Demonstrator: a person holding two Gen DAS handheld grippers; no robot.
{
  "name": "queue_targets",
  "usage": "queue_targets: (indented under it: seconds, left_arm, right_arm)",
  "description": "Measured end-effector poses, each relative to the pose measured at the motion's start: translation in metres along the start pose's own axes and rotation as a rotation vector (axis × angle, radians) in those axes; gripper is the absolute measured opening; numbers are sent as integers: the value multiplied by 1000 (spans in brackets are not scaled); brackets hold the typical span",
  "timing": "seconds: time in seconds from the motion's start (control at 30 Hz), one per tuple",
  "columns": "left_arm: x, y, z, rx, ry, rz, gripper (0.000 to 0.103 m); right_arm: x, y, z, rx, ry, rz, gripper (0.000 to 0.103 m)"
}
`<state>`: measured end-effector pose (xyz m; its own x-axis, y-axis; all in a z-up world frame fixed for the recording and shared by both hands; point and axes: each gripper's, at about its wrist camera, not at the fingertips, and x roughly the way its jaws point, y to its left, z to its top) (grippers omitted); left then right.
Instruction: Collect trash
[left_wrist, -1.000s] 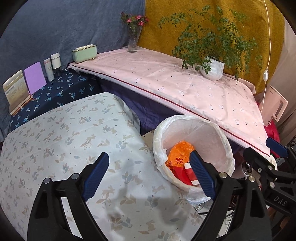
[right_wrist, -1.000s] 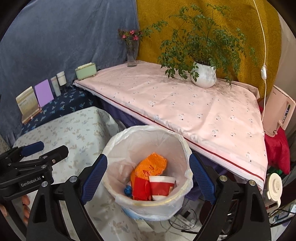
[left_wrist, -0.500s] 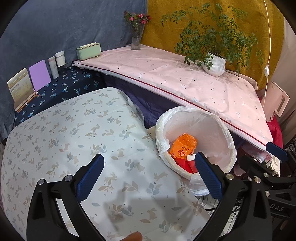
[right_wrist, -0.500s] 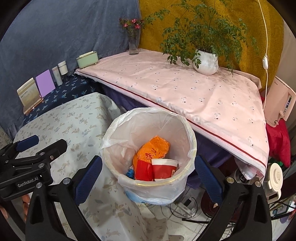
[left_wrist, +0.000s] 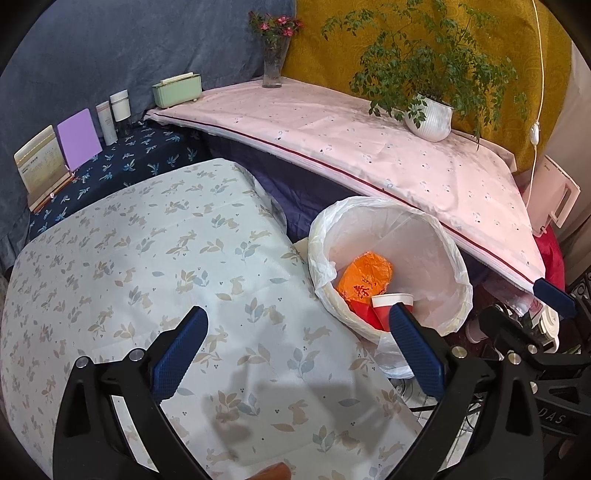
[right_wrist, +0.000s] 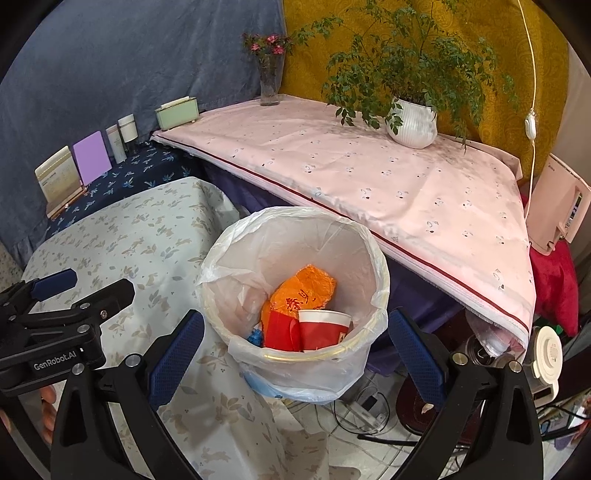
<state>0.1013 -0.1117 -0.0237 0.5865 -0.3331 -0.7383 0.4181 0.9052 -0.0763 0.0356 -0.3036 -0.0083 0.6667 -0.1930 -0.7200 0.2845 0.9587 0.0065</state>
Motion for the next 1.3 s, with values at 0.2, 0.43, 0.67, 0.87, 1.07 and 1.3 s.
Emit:
queue_targets:
  seconds: [0.2,0.43,0.67,0.87,1.07,1.3]
  left_arm:
    - [-1,-1,0,-11,3,12,94]
    - [1,-4,-2,3,7,25,94]
    - [0,-7,-3,7,-1,23,94]
    - [-1,-9,-4,10,-4,26,94]
    - [0,-10,-4,14,-6,28,94]
    - [0,-10,-5,16,-8,29,94]
  right_arm:
    - [0,-1,0,-4,-1,-8,96]
    - [0,-3,-3,-1,-3,-11,96]
    - [0,-2,-5,-5,1,-10,96]
    - [2,-2,-6,-3,1,-13,96]
    - [2,-3,-7,-5,0,-19,96]
    - [2,-4,-9,-7,1,-27,96]
